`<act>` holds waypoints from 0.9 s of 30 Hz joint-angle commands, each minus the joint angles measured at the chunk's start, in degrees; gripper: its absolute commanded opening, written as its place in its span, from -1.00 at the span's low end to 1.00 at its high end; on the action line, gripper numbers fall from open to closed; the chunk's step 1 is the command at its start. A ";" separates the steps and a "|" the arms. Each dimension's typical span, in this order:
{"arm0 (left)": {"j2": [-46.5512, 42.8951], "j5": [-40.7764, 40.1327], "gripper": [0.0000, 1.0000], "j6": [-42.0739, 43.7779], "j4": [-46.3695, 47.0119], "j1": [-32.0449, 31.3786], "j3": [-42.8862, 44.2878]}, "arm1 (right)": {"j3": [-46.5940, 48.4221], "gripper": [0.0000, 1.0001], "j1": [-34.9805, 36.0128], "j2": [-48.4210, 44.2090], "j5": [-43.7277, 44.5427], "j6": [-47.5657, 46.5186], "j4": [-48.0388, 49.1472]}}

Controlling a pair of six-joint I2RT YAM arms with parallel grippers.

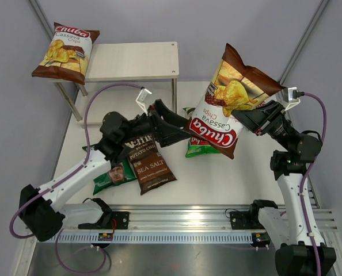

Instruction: Place and organize the chips bags onto the shelf

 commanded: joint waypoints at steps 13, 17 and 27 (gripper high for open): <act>-2.11 -26.76 0.98 -5.30 37.45 -7.44 -11.43 | -1.93 -0.60 2.25 8.98 22.49 15.50 41.35; -0.01 -30.18 0.98 -1.86 29.56 -10.17 -6.16 | -1.05 -0.60 3.83 9.33 23.10 13.47 41.00; 6.24 -30.54 0.98 -3.09 31.38 -10.70 -1.67 | 2.65 -0.58 6.12 11.35 18.18 15.49 40.90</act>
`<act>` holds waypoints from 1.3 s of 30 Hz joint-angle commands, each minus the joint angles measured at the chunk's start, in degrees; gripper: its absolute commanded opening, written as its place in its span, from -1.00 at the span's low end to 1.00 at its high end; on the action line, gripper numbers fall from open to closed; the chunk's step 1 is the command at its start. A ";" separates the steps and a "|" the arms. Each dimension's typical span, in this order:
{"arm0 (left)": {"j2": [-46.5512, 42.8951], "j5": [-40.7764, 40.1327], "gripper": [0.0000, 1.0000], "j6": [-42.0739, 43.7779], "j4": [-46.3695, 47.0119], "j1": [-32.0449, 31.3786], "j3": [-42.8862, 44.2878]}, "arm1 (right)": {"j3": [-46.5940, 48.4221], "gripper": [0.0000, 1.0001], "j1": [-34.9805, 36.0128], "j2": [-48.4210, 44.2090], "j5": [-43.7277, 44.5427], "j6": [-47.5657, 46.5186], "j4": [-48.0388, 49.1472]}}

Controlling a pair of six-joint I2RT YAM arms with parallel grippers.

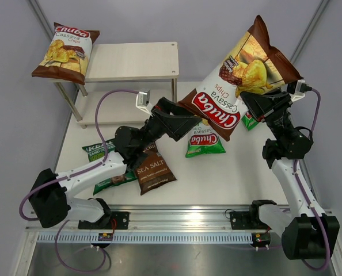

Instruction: Place and organize the chips bags onto the shelf

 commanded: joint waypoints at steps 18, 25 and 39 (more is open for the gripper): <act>3.79 -0.88 0.10 4.38 7.39 0.23 5.04 | -0.94 -0.39 4.21 3.92 -1.74 3.68 14.61; 2.90 -1.15 -0.58 -4.05 8.25 5.76 1.61 | -2.79 0.42 4.13 1.37 -1.38 -1.59 7.77; -13.61 -8.34 -0.78 -4.23 -27.17 20.52 4.66 | -2.44 0.99 4.13 -12.51 3.01 -31.64 -40.11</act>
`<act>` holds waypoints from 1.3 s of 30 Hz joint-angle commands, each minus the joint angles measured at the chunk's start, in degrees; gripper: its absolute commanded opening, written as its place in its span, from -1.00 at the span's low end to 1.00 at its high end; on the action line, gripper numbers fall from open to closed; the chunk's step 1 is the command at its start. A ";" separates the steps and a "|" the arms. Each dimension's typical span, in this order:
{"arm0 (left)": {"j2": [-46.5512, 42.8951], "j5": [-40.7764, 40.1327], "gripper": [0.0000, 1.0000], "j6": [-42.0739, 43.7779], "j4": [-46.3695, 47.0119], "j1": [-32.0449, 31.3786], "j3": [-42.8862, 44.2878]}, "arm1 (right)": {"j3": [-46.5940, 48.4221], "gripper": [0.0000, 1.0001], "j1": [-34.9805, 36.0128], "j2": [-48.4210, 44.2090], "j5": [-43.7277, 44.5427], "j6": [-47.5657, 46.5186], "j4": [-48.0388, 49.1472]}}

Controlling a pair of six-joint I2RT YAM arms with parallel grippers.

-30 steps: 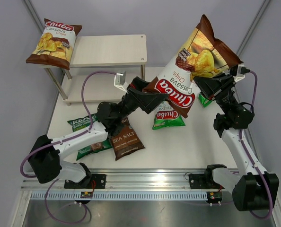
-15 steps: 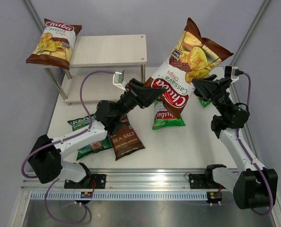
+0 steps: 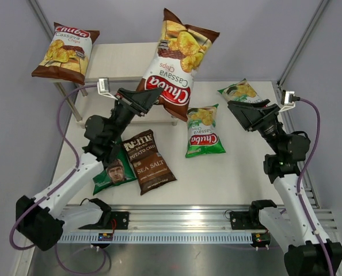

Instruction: Place and organize the chips bags onto the shelf

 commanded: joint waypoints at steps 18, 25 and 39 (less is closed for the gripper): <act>6.73 3.10 -0.74 -4.09 -54.90 31.26 34.28 | 6.97 0.99 0.37 -10.92 8.26 -27.22 -38.81; 14.46 7.48 -0.72 -3.03 -56.68 34.68 39.73 | 6.62 0.99 0.37 -11.36 8.61 -27.92 -39.52; 18.96 10.49 -0.32 -0.49 -62.56 38.29 41.85 | 6.00 0.99 0.37 -11.19 8.70 -27.83 -39.25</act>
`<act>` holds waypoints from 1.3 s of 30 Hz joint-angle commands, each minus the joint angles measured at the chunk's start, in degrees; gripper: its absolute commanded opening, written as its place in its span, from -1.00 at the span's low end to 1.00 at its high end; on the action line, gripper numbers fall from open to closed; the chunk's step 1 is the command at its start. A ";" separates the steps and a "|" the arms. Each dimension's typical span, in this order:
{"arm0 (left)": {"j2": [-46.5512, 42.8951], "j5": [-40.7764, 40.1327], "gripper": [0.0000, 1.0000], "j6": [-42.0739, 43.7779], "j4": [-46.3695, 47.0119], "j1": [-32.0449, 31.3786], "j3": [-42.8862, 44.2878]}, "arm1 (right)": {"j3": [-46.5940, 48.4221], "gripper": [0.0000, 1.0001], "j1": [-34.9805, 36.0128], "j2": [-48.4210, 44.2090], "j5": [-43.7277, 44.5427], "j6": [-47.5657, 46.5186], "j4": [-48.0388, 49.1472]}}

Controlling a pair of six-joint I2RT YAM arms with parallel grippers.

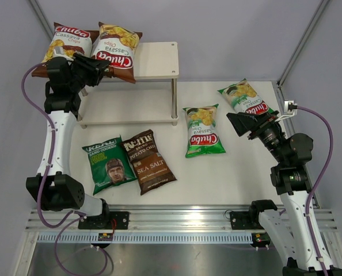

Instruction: Place and organize the chips bags onto the shelf

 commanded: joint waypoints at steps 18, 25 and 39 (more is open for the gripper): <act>-2.54 -5.00 0.43 10.46 -17.82 1.75 11.62 | 2.91 0.99 0.37 -0.59 0.39 -0.69 -1.39; -1.57 -5.71 0.45 12.75 -21.60 2.02 15.58 | 3.52 0.99 0.37 -0.85 -0.05 -0.59 -2.18; 5.89 -5.70 -0.26 13.81 -25.90 3.33 25.15 | 3.96 0.99 0.37 -1.38 0.22 -1.30 -3.50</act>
